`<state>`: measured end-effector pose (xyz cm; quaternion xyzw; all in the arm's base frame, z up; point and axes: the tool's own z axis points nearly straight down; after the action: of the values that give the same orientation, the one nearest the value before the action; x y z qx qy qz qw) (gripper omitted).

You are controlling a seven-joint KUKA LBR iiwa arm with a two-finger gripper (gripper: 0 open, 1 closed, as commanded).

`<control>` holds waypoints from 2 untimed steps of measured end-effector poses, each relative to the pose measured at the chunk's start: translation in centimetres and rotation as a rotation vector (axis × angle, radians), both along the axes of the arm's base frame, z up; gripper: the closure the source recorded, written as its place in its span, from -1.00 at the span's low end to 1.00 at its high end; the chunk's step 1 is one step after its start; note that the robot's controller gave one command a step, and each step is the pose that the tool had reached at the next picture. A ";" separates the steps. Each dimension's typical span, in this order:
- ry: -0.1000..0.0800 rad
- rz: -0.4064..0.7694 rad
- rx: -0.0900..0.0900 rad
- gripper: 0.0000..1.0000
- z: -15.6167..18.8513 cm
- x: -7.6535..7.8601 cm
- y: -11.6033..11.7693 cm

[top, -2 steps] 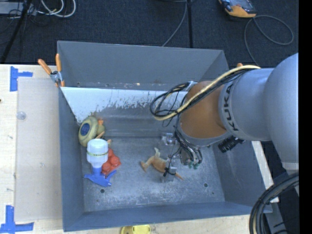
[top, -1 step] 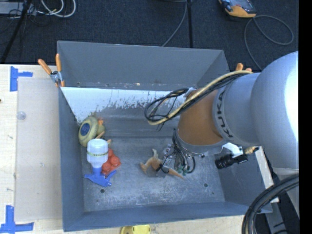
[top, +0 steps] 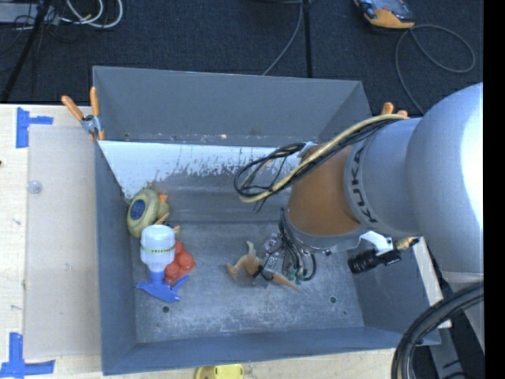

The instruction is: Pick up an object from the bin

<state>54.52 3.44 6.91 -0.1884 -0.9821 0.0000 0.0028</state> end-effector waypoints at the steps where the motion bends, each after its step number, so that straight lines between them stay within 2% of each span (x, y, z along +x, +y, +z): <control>1: 0.001 0.001 0.000 1.00 0.2 0.0 0.0; 2: 0.003 0.001 0.000 1.00 1.0 -0.1 0.0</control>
Offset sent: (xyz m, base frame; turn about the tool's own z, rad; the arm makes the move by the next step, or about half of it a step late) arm -0.0001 0.0001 0.0307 0.0000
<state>54.40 3.43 7.87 -0.1879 -0.9822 0.0002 0.0043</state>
